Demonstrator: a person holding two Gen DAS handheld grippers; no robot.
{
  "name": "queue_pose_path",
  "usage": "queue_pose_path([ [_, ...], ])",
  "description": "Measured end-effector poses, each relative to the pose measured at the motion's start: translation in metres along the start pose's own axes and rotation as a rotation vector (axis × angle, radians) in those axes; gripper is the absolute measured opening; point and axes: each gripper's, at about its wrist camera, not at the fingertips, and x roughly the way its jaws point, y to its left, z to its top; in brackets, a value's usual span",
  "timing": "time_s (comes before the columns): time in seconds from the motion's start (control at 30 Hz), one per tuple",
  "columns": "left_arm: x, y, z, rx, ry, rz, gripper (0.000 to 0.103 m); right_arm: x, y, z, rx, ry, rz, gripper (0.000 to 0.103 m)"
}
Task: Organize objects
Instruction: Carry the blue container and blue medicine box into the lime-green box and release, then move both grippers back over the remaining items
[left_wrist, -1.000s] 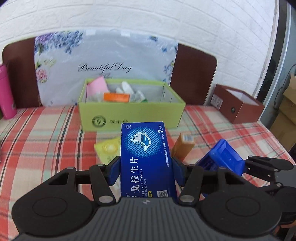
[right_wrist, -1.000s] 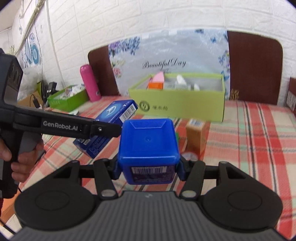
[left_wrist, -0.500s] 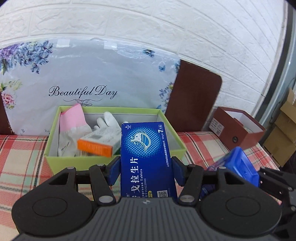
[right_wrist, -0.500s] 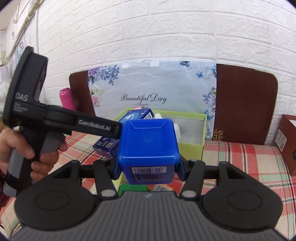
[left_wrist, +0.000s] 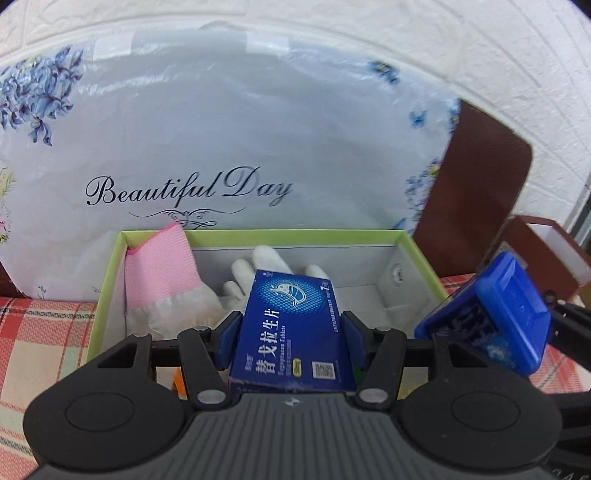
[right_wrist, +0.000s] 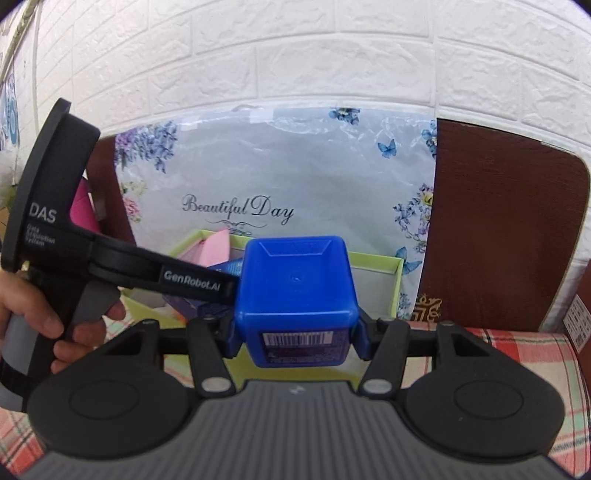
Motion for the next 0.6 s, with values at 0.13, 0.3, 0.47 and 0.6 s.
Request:
queue_pose_path([
  [0.13, 0.014, 0.014, 0.005, -0.033, 0.005, 0.037, 0.06, 0.027, -0.004, 0.001, -0.002, 0.012, -0.018, 0.055],
  [0.3, 0.007, 0.023, 0.004, -0.105, -0.018, 0.028, 0.08, 0.05, -0.001, -0.002, -0.056, 0.003, -0.039, 0.07],
  [0.47, -0.023, 0.016, -0.002, -0.101, -0.062, 0.028, 0.082, 0.03, 0.01, -0.007, -0.13, -0.042, -0.084, 0.099],
  [0.6, -0.05, 0.009, -0.009, -0.123, -0.054, 0.047, 0.083, 0.001, 0.018, -0.004, -0.149, -0.066, -0.119, 0.103],
])
